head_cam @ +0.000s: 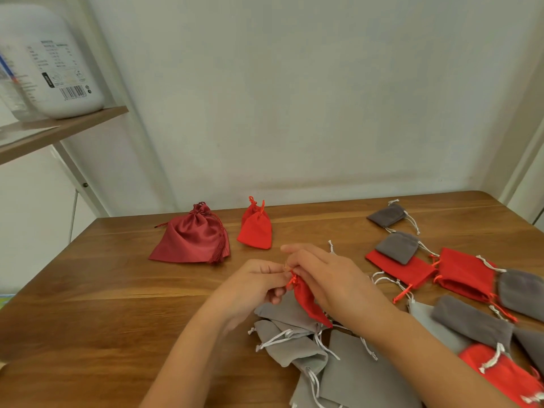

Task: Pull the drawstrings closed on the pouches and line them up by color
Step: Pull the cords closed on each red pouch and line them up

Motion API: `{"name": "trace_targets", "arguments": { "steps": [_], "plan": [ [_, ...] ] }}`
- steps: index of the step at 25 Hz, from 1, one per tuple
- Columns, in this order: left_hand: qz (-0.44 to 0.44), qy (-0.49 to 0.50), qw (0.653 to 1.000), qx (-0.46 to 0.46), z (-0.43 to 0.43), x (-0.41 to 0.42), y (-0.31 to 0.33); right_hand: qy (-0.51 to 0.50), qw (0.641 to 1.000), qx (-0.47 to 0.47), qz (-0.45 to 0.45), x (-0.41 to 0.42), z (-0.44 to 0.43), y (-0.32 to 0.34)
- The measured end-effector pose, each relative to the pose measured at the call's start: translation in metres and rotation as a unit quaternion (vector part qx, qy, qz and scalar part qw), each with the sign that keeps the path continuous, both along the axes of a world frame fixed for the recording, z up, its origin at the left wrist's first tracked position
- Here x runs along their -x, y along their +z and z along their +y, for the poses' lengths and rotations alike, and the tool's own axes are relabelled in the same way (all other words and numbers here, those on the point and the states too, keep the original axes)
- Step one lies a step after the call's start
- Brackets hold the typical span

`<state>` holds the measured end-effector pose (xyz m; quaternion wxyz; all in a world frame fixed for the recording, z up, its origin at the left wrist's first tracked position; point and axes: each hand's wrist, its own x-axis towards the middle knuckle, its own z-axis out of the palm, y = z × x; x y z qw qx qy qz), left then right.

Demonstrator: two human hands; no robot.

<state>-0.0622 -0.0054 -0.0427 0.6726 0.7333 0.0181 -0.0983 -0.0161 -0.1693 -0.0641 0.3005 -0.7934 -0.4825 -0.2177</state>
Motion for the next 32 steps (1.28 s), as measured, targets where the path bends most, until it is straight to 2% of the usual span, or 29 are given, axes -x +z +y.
{"name": "trace_targets", "arguments": {
  "steps": [3,5,7,10,14,16,19,21,24,29,32],
  "plan": [
    [-0.001,0.031,0.999,0.042,0.001,0.0,0.001,-0.003,1.0,-0.004,0.0,-0.002,-0.004,0.0],
    [0.018,0.071,0.996,0.055,0.004,-0.001,0.002,0.001,1.0,-0.018,0.007,-0.001,-0.004,0.0],
    [0.048,0.067,0.993,0.082,0.006,-0.001,0.004,-0.003,0.999,-0.035,0.02,0.001,-0.003,0.001],
    [0.1,0.037,0.98,0.169,0.007,0.001,0.008,-0.017,0.998,-0.066,0.003,0.003,-0.002,0.003],
    [0.12,0.035,0.946,0.3,0.016,-0.002,0.006,-0.005,0.997,-0.081,0.001,0.002,-0.002,0.002],
    [0.116,0.046,0.951,0.283,0.016,-0.002,0.006,0.001,0.997,-0.079,0.0,0.002,-0.002,0.001],
    [0.093,0.051,0.98,0.17,0.012,-0.001,0.006,0.015,0.998,-0.067,0.005,0.003,0.0,0.0],
    [0.091,0.048,0.985,0.14,0.01,-0.001,0.004,0.011,0.998,-0.061,0.012,0.003,0.0,-0.001],
    [0.097,0.064,0.98,0.159,0.011,-0.002,0.005,0.006,0.998,-0.054,0.034,0.003,0.0,-0.002],
    [0.1,0.049,0.951,0.288,0.02,-0.001,0.008,-0.021,0.997,-0.062,0.041,0.001,0.001,-0.004],
    [0.095,0.092,0.959,0.251,0.018,-0.002,0.009,-0.049,0.992,-0.102,0.052,-0.001,-0.002,-0.003]
  ]
}}
